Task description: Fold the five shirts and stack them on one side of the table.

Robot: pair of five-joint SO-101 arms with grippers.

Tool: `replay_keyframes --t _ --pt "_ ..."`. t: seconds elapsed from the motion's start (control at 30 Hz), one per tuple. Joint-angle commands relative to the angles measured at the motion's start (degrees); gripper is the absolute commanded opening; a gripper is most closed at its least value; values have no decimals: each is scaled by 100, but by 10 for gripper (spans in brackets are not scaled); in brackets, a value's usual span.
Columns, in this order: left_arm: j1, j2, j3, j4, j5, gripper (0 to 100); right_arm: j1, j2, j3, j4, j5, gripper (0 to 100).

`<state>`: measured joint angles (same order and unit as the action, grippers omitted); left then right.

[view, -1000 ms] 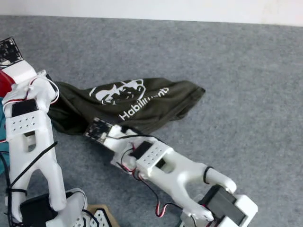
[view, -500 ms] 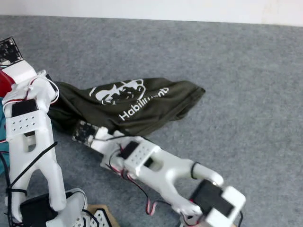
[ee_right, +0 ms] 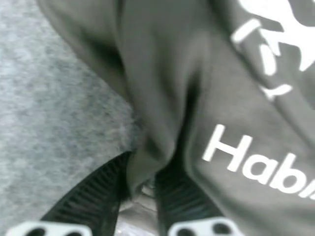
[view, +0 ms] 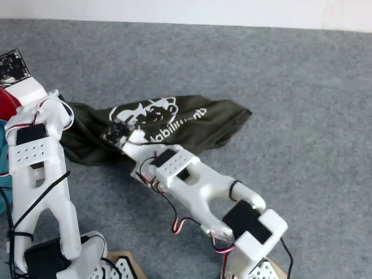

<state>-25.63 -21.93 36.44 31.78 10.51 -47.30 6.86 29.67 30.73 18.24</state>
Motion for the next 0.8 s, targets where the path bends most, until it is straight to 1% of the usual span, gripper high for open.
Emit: replay_keyframes --t 0.0,0.2,0.33,0.47,0.53,0.7,0.77 --pt "-48 -180 -84 -114 53 7 277 -866 -75 312 -9 6" --pt "66 -189 -400 -79 53 7 840 -2264 295 822 9 6" --pt "136 -189 -884 114 62 7 1429 -3204 382 1218 466 6" --pt "497 -198 -1604 800 580 7 1991 -3881 330 1552 774 6" --pt "734 -198 -2026 1231 730 7 2220 -4180 321 1613 949 6" --pt "1332 -198 -2985 2207 738 7 2563 -4804 312 1824 1152 6" --pt "1429 -198 -3363 2505 738 7 2659 -4980 127 1982 1275 6"
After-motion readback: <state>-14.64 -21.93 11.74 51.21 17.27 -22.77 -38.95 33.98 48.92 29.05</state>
